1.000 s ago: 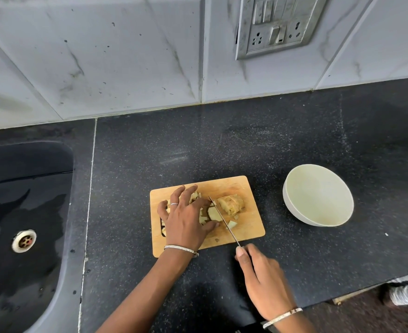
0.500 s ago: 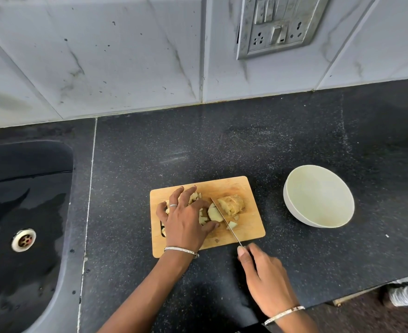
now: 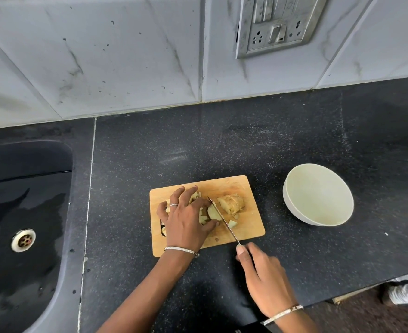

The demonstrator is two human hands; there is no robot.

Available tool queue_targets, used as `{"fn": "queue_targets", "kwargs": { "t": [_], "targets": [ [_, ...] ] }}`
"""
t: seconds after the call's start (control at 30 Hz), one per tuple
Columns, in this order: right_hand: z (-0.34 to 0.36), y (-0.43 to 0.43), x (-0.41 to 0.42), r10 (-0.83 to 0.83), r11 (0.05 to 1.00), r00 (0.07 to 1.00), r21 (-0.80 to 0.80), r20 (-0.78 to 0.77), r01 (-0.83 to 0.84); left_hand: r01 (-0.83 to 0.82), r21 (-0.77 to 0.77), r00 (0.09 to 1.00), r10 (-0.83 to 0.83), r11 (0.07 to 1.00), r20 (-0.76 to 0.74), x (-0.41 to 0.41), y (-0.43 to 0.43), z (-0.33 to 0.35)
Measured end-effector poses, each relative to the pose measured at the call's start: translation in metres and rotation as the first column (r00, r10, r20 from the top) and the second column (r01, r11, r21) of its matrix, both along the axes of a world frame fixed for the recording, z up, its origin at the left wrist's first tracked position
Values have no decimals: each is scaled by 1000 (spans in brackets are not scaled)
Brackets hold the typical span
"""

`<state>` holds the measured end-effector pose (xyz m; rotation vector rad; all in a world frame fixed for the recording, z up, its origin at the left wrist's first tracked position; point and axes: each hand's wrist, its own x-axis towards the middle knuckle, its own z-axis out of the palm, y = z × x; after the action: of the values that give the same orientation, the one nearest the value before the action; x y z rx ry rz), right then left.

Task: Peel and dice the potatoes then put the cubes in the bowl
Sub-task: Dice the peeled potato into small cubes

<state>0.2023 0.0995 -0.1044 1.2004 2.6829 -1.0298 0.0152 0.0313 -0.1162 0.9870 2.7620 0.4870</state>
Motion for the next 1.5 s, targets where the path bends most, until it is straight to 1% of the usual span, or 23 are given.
{"fn": "queue_targets", "kwargs": {
  "t": [0.27, 0.37, 0.6, 0.73, 1.3, 1.5],
  "targets": [
    [0, -3, -7, 53, 996, 993, 65, 110, -60, -22, 44, 999, 21, 999, 25, -2, 2, 1],
    [-2, -3, -10, 57, 997, 991, 53, 120, -64, -33, 76, 998, 29, 997, 47, -2, 2, 0],
    [-7, 0, -11, 59, 998, 995, 3, 84, -59, -58, 117, 996, 49, 991, 77, -3, -1, -3],
    [0, -1, -12, 57, 998, 996, -15, 65, -56, -69, 95, 996, 63, 993, 65, -3, -1, 0],
    [15, 6, -18, 65, 997, 993, -47, 103, -61, -56, 36, 996, 53, 998, 69, -6, 2, 4],
    [13, 2, -19, 53, 998, 994, -46, 99, -49, -66, 56, 994, 61, 996, 90, -7, 2, 2]
  ]
}}
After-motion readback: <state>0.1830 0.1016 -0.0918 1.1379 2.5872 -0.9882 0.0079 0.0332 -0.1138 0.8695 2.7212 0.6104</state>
